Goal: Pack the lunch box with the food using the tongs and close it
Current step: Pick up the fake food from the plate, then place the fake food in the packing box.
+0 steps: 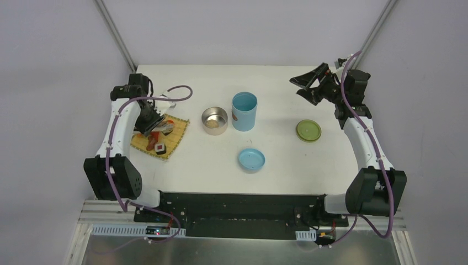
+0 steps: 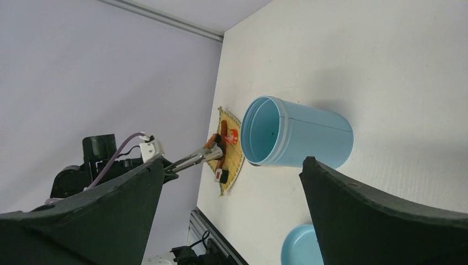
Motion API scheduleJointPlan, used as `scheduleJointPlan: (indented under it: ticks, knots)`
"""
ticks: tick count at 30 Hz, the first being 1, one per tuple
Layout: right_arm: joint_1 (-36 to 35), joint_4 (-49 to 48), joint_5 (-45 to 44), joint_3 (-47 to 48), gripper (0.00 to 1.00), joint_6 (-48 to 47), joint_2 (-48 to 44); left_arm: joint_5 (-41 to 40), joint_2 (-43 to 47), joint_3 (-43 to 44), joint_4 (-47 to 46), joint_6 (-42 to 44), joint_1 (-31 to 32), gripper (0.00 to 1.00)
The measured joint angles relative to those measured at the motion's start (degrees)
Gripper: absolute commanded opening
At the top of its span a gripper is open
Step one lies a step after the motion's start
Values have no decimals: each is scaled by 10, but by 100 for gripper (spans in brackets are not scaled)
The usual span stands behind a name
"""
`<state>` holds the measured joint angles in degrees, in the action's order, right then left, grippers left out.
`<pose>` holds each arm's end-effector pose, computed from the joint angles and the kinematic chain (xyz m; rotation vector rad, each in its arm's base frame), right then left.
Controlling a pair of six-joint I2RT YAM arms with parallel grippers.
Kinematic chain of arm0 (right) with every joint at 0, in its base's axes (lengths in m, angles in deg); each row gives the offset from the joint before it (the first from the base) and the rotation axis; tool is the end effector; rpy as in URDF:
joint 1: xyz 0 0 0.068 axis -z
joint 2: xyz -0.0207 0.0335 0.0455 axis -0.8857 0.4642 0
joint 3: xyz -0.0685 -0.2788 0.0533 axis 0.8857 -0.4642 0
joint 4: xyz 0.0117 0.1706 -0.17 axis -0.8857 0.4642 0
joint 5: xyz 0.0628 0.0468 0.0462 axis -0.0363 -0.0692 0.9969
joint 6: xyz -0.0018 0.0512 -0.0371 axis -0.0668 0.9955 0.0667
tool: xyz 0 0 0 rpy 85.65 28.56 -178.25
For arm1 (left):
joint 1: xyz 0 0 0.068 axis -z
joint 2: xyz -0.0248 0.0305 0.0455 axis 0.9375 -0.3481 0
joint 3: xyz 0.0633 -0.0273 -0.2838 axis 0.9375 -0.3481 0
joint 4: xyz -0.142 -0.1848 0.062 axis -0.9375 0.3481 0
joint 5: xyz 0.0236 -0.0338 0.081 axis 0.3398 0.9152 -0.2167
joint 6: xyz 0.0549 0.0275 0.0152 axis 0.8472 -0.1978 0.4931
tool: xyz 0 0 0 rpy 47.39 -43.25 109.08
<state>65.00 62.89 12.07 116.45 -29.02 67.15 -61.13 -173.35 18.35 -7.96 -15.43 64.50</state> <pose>0.3010 0.0196 0.3817 -0.0032 1.8045 1.0567 0.2602 0.0246 0.3189 1.0942 2.6056 0.2716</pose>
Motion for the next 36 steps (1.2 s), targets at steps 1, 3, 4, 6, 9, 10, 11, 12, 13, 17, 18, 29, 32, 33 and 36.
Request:
scheduleJointPlan:
  ticks: [1, 3, 4, 6, 9, 10, 11, 12, 13, 17, 18, 29, 32, 33, 36]
  knots:
    - [0, 0, 0, 0, 99, 0, 0, 3, 3, 11, 6, -5, 7, 23]
    - [0, 0, 0, 0, 99, 0, 0, 12, 8, 35, 13, -15, 24, 23]
    - [0, 0, 0, 0, 99, 0, 0, 15, 9, 48, 17, -22, 34, 23]
    - [0, 0, 0, 0, 99, 0, 0, 23, 10, 70, 23, -35, 56, 23]
    - [0, 0, 0, 0, 99, 0, 0, 36, 9, 100, 25, -60, 104, 24]
    - [0, 0, 0, 0, 99, 0, 0, 42, 9, 109, 24, -70, 119, 24]
    - [0, 0, 0, 0, 99, 0, 0, 50, 8, 120, 24, -81, 136, 24]
    - [0, 0, 0, 0, 99, 0, 0, 56, 6, 129, 22, -89, 148, 23]
    - [0, 0, 0, 0, 99, 0, 0, 61, 3, 138, 19, -99, 160, 24]
    - [0, 0, 0, 0, 99, -3, 0, 74, -27, 166, 1, -130, 193, 24]
    - [0, 0, 0, 0, 99, -4, 0, 74, -36, 169, -3, -135, 199, 24]
    - [4, 0, -1, 0, 99, -10, 0, 85, -147, 197, -37, -174, 243, 26]
    - [6, 0, -2, 0, 99, -11, 0, 85, -156, 205, -41, -175, 248, 27]
    - [7, 0, -2, 0, 99, -11, 0, 85, -158, 207, -42, -175, 250, 27]
    - [9, 0, -2, 0, 99, -11, 0, 84, -161, 207, -47, -173, 251, 27]
